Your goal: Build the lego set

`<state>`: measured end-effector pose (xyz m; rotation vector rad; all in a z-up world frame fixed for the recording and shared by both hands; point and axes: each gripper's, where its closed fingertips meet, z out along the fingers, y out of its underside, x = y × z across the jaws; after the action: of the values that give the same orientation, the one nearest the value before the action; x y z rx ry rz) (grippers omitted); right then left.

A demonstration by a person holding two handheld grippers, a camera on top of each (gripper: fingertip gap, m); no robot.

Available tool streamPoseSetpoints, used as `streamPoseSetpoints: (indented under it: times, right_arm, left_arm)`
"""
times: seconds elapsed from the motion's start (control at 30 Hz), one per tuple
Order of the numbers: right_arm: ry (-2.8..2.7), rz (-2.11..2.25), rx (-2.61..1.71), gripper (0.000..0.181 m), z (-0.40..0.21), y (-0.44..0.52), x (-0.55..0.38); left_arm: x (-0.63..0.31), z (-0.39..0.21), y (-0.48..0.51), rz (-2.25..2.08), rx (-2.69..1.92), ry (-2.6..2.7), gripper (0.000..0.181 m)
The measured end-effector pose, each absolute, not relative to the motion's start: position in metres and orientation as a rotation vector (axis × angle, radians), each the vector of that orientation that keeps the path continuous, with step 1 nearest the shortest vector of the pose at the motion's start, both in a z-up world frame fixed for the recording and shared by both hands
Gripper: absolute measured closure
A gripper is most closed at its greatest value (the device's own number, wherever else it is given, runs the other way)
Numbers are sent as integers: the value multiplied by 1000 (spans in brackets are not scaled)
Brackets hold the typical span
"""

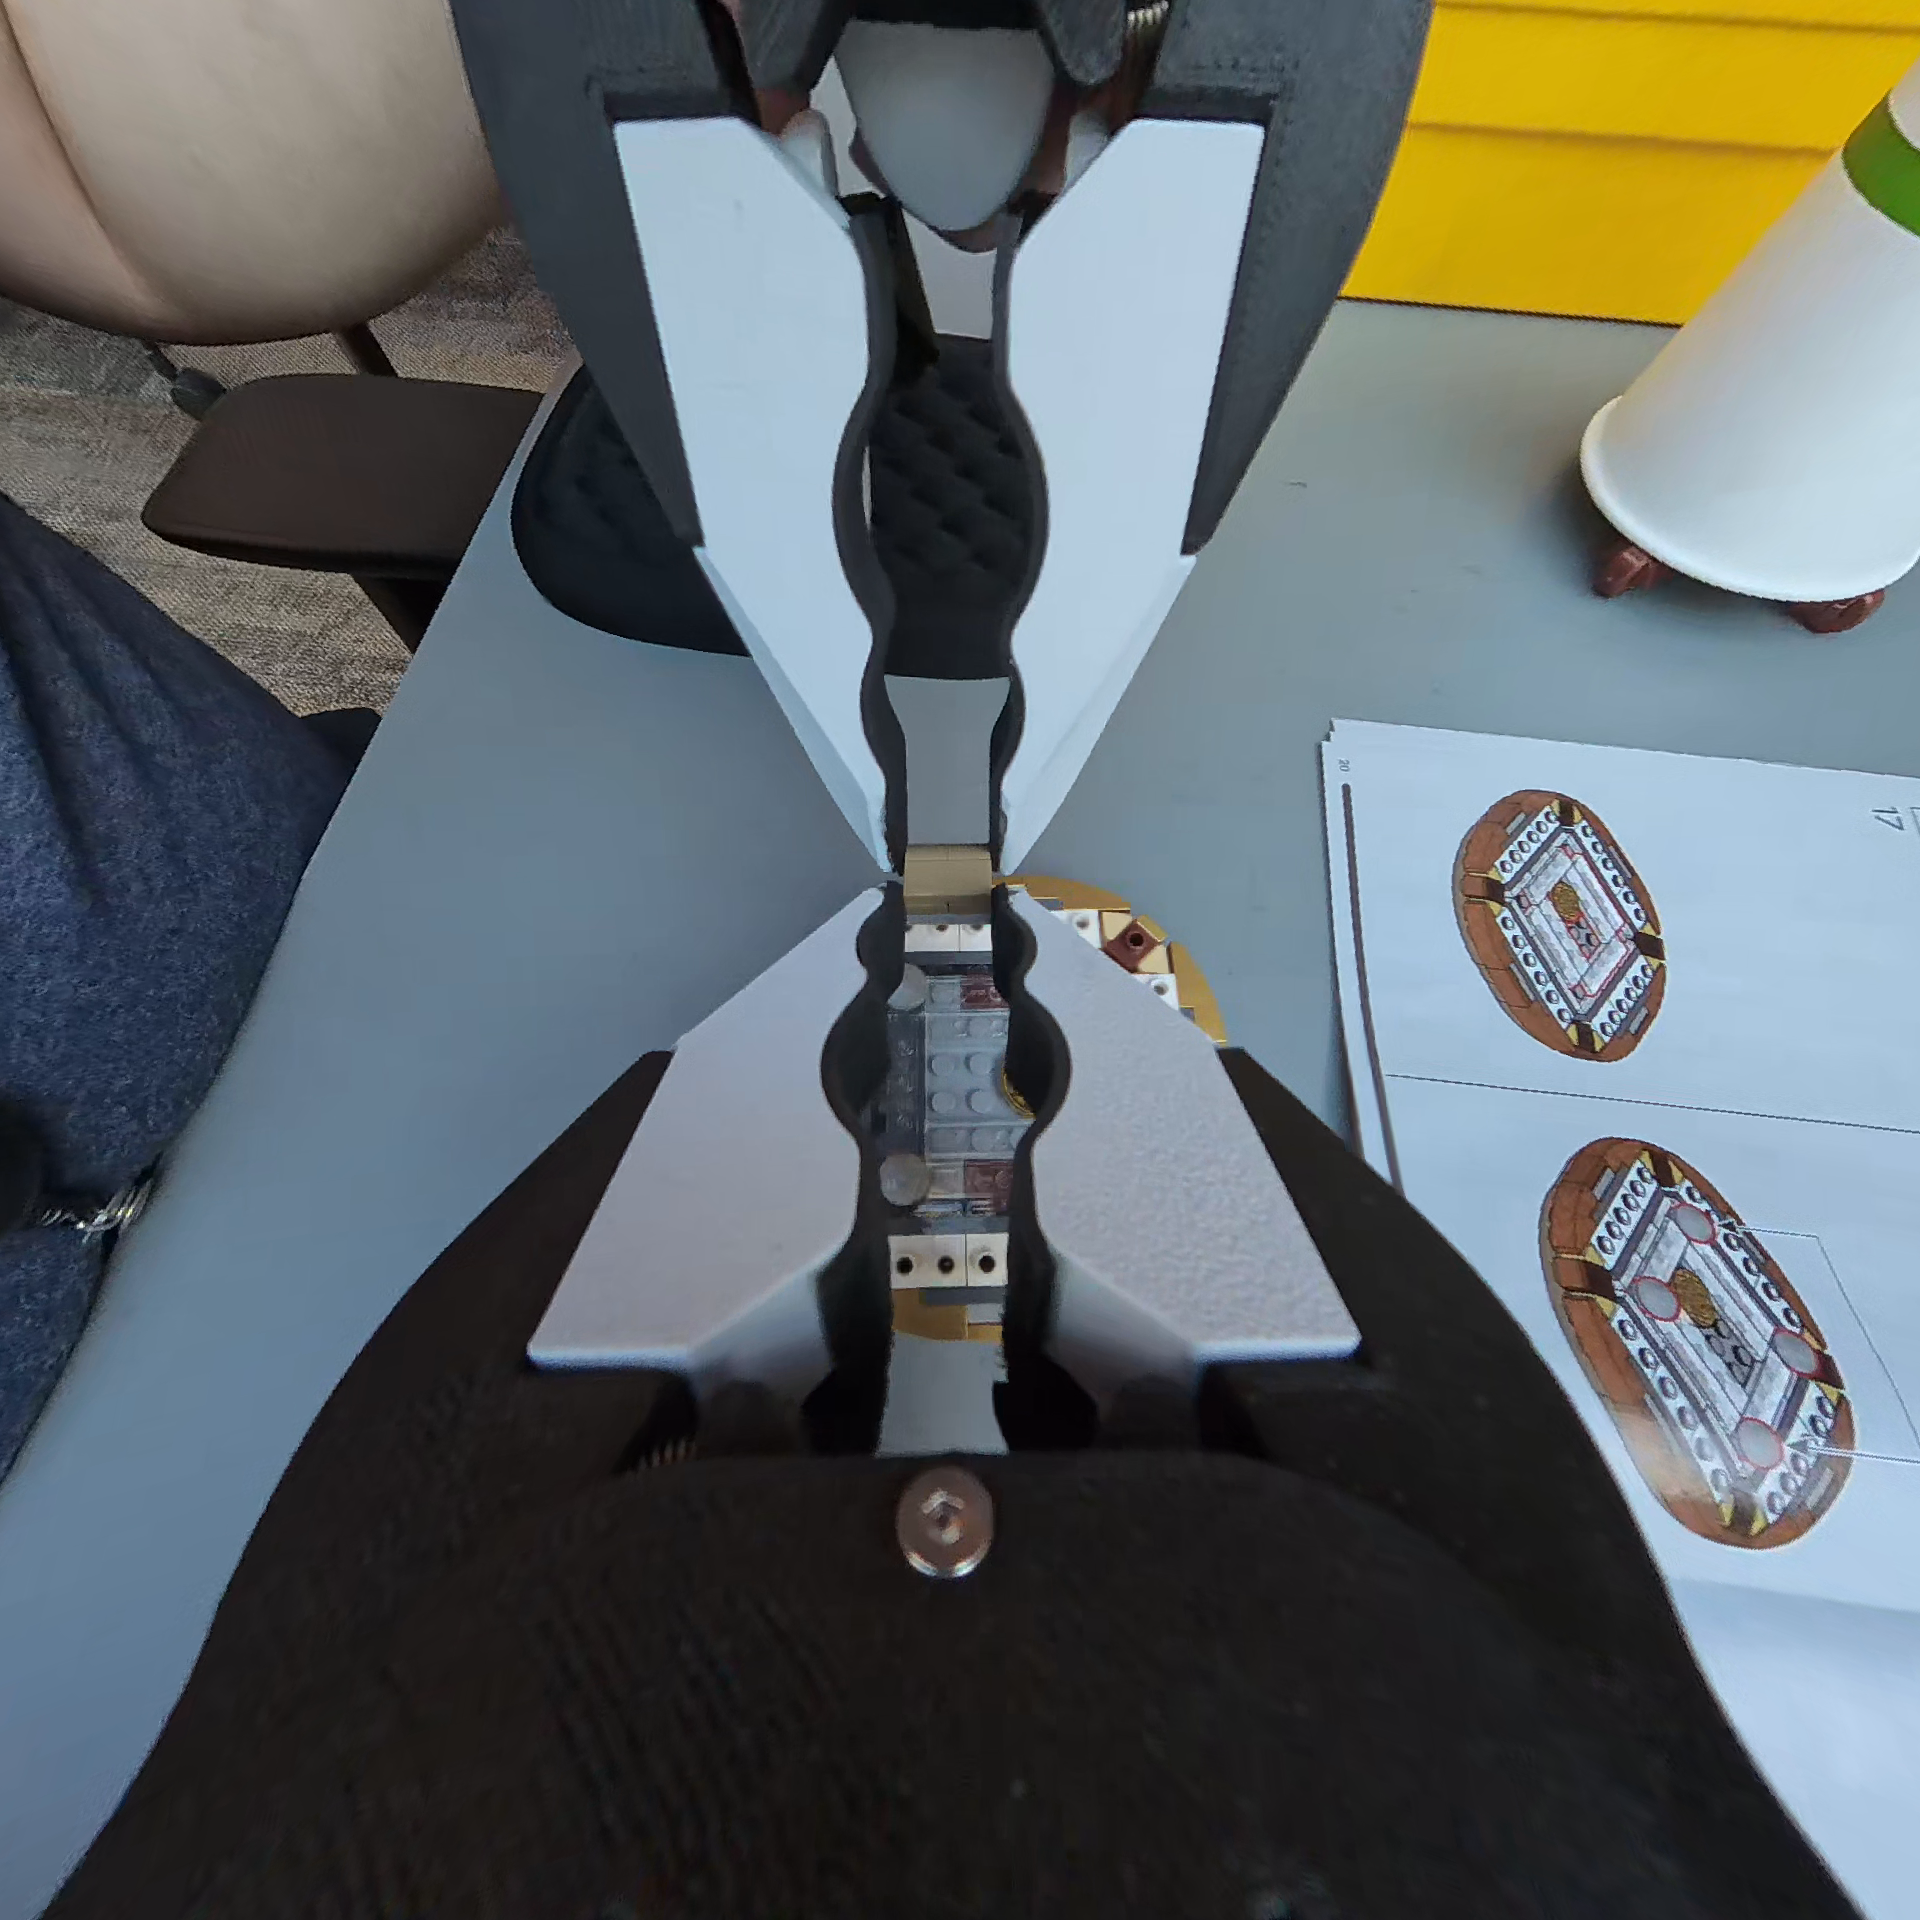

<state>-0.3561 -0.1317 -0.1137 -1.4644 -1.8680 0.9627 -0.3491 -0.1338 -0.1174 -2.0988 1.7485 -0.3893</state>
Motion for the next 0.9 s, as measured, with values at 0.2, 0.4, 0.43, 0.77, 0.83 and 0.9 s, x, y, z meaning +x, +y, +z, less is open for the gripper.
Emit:
streamPoseSetpoints:
  times: [0.2,0.4,0.43,0.77,0.83,0.9]
  right_arm:
    - [-1849,953,-1480,166,-118,-133,-355]
    - [-1857,963,-1484,164,-119,-133,-353]
    - [-1851,969,-1483,166,-119,-133,-353]
    - [-1462,1364,-1559,166,-67,-116,-341]
    - [-1314,1564,-1590,166,-52,-112,-337]
    - [-1207,1722,-1600,166,-41,-107,-332]
  left_arm:
    - [-346,-121,-134,-375,-2090,1764,167]
    - [-344,-124,-135,-372,-2100,1780,167]
    - [-344,-124,-135,-368,-2100,1782,167]
    - [-335,-77,-115,-614,-1879,1352,153]
    - [-338,-69,-111,-466,-1789,1307,154]
    - [-337,-65,-112,-365,-1720,1301,154]
